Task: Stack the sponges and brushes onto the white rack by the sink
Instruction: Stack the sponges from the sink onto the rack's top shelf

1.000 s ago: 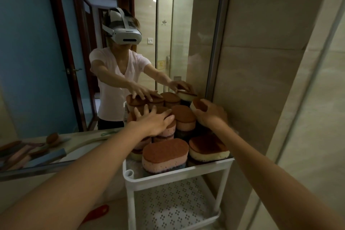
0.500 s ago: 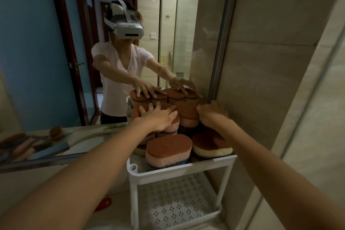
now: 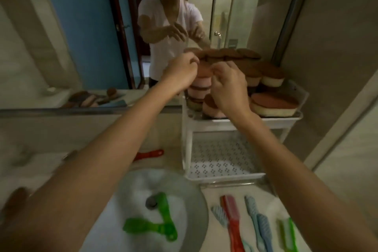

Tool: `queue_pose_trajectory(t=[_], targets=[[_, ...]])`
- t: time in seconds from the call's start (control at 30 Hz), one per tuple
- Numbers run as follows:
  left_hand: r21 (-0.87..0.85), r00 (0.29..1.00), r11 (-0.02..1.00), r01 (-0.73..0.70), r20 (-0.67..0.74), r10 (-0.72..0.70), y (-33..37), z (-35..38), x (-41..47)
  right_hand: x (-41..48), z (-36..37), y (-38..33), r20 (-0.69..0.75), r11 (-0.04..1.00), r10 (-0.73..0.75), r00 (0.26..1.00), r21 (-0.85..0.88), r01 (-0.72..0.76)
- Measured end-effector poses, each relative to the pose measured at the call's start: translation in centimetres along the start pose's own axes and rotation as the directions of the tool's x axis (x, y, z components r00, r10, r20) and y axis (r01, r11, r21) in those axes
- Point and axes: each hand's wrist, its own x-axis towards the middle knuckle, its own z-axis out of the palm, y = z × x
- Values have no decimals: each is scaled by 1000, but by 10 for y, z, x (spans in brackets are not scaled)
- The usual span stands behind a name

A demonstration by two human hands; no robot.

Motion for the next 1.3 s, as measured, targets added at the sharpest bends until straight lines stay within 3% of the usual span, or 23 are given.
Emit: queue_pose_trajectory(t=[0.13, 0.3, 0.37, 0.43, 0.63, 0.73, 0.87, 1.0, 1.07, 1.13, 1.23, 1.3], targets=[[-138, 966, 968, 211, -125, -228, -72, -36, -73, -70, 54, -51, 41, 974, -61, 997, 219, 50], [-356, 741, 744, 566, -176, -648, -192, -53, -202, -173, 140, -95, 380, 920, -51, 924, 378, -105], [-356, 644, 649, 672, -151, -750, -226, -55, -254, -215, 169, -110, 574, 925, -51, 817, 336, -179], [-376, 566, 574, 728, -142, -812, -252, -58, -300, -255, 193, -122, 725, 948, -92, 683, 273, -162], [-314, 405, 440, 841, -174, -898, -323, -83, -388, -325, 244, -160, 920, 979, -159, 358, 195, -65], [-285, 398, 434, 855, -176, -900, -343, -101, -412, -335, 261, -180, 948, 979, -201, 247, 203, 15], [-51, 439, 463, 885, -242, -865, -366, -123, -424, -346, 288, -209, 921, 928, -347, 180, 308, 209], [73, 386, 382, 921, -42, -922, -389, -130, -424, -348, 314, -237, 900, 809, -433, 44, 366, 460], [22, 360, 361, 932, 17, -933, -399, -130, -425, -347, 324, -246, 911, 763, -412, -14, 353, 542], [-59, 399, 396, 916, 66, -915, -407, -134, -426, -344, 332, -253, 929, 742, -364, -68, 333, 582], [-203, 465, 439, 875, 98, -880, -417, -141, -425, -339, 337, -259, 934, 754, -352, -60, 321, 573], [-270, 435, 414, 869, 19, -900, -424, -151, -416, -331, 336, -259, 934, 787, -357, 3, 300, 539]])
